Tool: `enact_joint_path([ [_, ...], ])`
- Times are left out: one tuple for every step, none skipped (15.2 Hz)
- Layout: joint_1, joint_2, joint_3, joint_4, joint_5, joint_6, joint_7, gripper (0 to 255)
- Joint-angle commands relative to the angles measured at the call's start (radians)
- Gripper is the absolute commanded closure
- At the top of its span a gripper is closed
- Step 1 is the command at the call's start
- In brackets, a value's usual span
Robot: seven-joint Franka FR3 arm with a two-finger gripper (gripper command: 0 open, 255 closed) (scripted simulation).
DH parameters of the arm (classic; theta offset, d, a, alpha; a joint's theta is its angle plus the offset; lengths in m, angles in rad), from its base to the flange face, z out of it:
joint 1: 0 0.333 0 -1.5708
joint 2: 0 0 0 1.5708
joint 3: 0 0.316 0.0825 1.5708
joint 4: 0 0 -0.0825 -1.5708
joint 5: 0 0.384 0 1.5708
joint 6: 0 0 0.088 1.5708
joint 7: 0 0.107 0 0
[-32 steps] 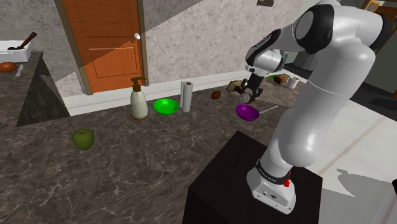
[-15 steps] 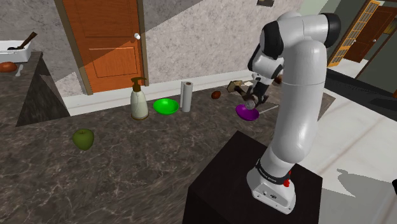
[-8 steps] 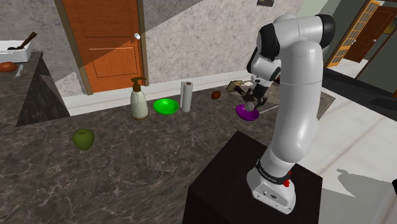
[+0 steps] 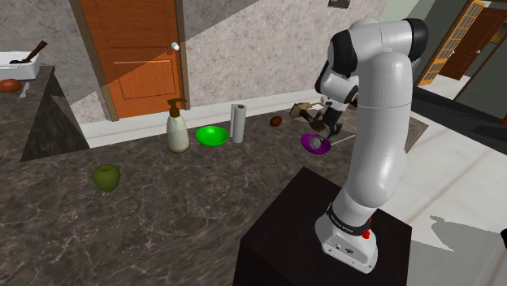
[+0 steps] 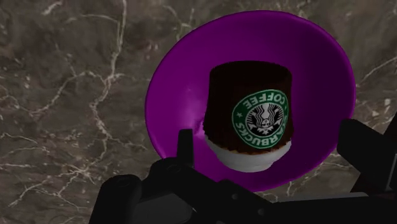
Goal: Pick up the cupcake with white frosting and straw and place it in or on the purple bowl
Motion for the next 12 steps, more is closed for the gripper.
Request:
enact_joint_path([
  [0.020, -0.027, -0.029, 0.004, -0.036, -0.019, 0.022, 0],
  [0.040, -0.054, -0.059, 0.010, -0.071, -0.038, 0.044, 0],
  [0.061, -0.081, -0.088, 0.018, -0.107, -0.058, 0.067, 0],
  [0.077, -0.103, -0.110, 0.025, -0.135, -0.075, 0.085, 0],
  [0.078, -0.102, -0.111, 0.025, -0.134, -0.075, 0.085, 0],
  [0.078, -0.102, -0.110, 0.025, -0.135, -0.075, 0.085, 0],
  [0.078, -0.102, -0.110, 0.025, -0.135, -0.075, 0.085, 0],
  [0.078, -0.102, -0.110, 0.025, -0.135, -0.075, 0.085, 0],
  [0.078, -0.102, -0.110, 0.025, -0.135, -0.075, 0.085, 0],
  [0.078, -0.102, -0.110, 0.025, -0.135, -0.075, 0.085, 0],
  [0.078, -0.102, -0.110, 0.025, -0.135, -0.075, 0.085, 0],
  [0.078, -0.102, -0.110, 0.025, -0.135, -0.075, 0.085, 0],
])
